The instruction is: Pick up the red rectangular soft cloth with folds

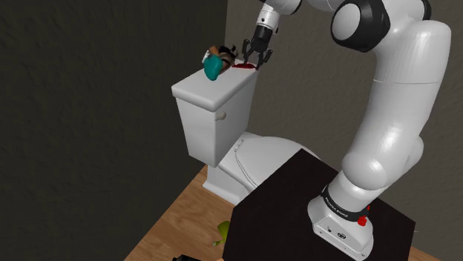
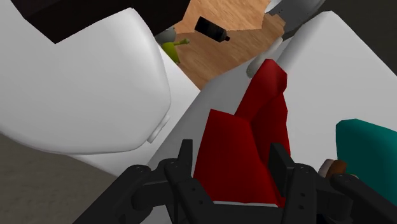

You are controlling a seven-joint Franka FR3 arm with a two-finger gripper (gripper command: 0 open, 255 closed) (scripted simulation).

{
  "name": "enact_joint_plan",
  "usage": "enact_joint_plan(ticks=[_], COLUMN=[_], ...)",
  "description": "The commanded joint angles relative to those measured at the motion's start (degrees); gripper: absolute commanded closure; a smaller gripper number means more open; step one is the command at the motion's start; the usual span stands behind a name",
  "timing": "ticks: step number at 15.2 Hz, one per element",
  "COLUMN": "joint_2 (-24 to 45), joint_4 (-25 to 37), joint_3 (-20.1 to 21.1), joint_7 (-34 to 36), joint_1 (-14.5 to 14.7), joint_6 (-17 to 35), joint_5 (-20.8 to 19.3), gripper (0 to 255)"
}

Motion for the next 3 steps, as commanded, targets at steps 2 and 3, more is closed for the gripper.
enact_joint_plan(ticks=[2, 3], joint_2=[-0.2, -0.2], joint_4=[1.3, 1.4], joint_3=[0.0, 0.0], joint_7=[0.5, 0.5], joint_1=[-0.1, -0.1], joint_6=[-1.4, -1.4], joint_5=[0.0, 0.0], gripper=[255, 255])
